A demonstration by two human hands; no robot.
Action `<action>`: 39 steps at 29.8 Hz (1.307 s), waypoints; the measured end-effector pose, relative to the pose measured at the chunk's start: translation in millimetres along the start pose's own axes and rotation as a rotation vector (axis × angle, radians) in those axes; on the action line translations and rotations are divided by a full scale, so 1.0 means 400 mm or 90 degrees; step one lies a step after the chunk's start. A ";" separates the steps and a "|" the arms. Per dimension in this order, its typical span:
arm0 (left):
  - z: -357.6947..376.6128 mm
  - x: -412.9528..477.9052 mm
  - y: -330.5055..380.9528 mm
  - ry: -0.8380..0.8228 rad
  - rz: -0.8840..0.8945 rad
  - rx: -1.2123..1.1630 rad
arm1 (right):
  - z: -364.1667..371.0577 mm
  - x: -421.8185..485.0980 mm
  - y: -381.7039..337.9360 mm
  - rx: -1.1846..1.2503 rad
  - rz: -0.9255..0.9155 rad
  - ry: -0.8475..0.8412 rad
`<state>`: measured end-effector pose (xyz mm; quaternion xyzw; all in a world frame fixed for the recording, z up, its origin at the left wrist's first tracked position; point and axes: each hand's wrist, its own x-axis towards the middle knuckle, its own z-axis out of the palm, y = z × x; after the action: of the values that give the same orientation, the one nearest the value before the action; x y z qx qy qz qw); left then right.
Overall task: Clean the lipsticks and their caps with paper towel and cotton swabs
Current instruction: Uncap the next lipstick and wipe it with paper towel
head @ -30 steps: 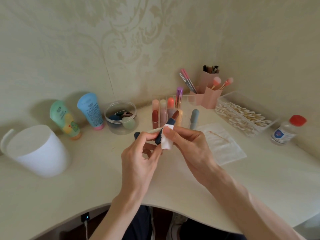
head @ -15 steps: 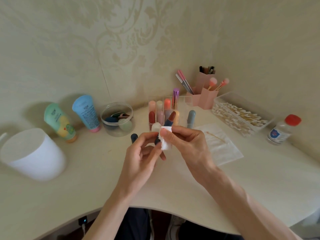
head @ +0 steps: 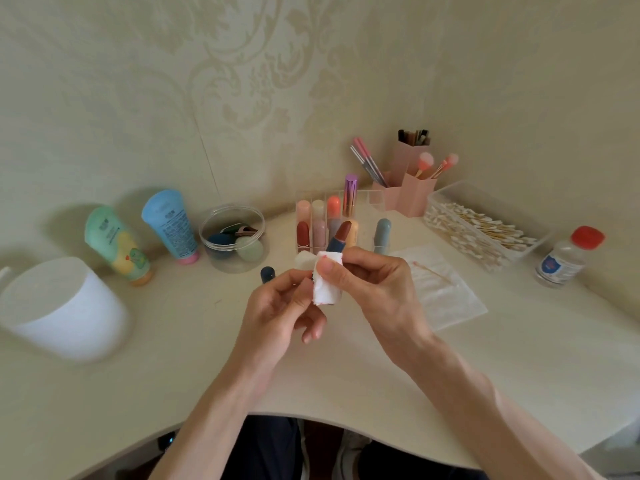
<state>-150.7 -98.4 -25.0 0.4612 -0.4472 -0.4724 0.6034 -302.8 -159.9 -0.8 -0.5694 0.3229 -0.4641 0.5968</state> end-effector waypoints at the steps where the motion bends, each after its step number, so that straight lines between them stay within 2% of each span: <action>1: -0.003 0.000 0.003 -0.026 -0.026 -0.025 | 0.000 0.000 0.000 -0.007 -0.005 -0.001; 5: -0.005 0.000 0.013 -0.100 -0.113 -0.131 | -0.004 0.003 0.003 -0.033 -0.033 -0.023; 7: -0.001 -0.003 0.013 -0.104 -0.115 -0.156 | -0.007 0.004 0.000 -0.034 -0.026 -0.025; 12: 0.025 -0.009 -0.004 0.011 0.077 0.098 | -0.010 0.007 0.002 -0.004 0.021 0.002; 18: 0.036 -0.026 -0.005 0.177 0.204 0.229 | 0.001 0.000 0.002 0.024 0.023 -0.042; 23: 0.039 -0.033 0.001 0.219 0.248 0.310 | 0.003 0.001 0.004 0.027 0.040 -0.014; 29: 0.034 -0.029 -0.006 0.179 0.356 0.393 | -0.005 0.013 0.003 0.067 0.068 0.031; 34: 0.035 -0.021 -0.016 0.239 0.411 0.467 | -0.006 0.010 0.007 0.077 0.102 0.031; 37: 0.039 -0.019 -0.014 0.269 0.420 0.504 | -0.001 0.009 0.011 0.064 0.103 0.018; 39: 0.039 -0.018 -0.012 0.257 0.377 0.463 | -0.002 0.009 0.014 0.059 0.096 0.017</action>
<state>-167.6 -94.0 -27.9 0.5769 -0.5690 0.0036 0.5860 -301.3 -163.8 -5.8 -0.5090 0.3509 -0.4394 0.6517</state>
